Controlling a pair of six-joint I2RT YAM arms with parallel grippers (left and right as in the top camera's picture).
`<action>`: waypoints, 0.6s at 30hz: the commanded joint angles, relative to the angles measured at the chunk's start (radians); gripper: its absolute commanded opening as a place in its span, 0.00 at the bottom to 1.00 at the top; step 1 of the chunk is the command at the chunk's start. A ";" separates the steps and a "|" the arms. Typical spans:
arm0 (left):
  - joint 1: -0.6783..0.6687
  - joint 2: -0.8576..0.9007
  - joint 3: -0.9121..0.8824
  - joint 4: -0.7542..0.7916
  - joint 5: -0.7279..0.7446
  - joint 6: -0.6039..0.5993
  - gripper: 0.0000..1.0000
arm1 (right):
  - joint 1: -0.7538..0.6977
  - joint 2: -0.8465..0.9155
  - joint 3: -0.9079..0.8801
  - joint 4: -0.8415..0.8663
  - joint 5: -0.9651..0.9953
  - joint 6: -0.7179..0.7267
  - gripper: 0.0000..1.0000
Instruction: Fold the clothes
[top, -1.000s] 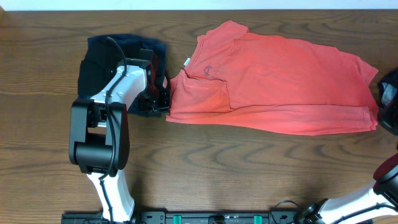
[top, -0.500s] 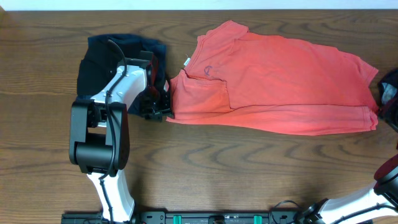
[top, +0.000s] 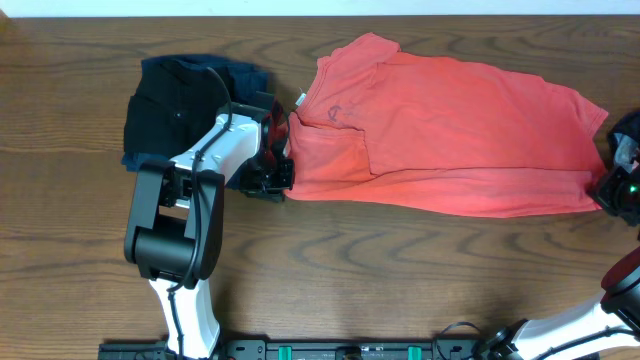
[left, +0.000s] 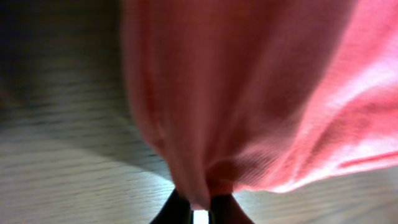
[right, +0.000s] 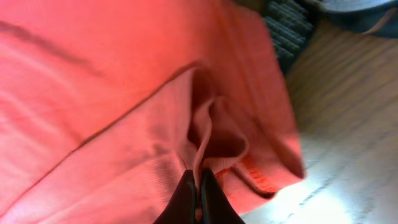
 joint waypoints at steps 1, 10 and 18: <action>0.009 -0.003 -0.026 0.005 -0.126 0.006 0.06 | -0.013 -0.066 0.063 -0.038 -0.067 -0.004 0.01; 0.049 -0.003 -0.026 0.005 -0.132 0.006 0.06 | -0.079 -0.204 0.098 -0.223 0.212 0.203 0.01; 0.061 -0.003 -0.026 0.005 -0.131 0.010 0.06 | -0.083 -0.219 0.097 -0.325 0.470 0.330 0.15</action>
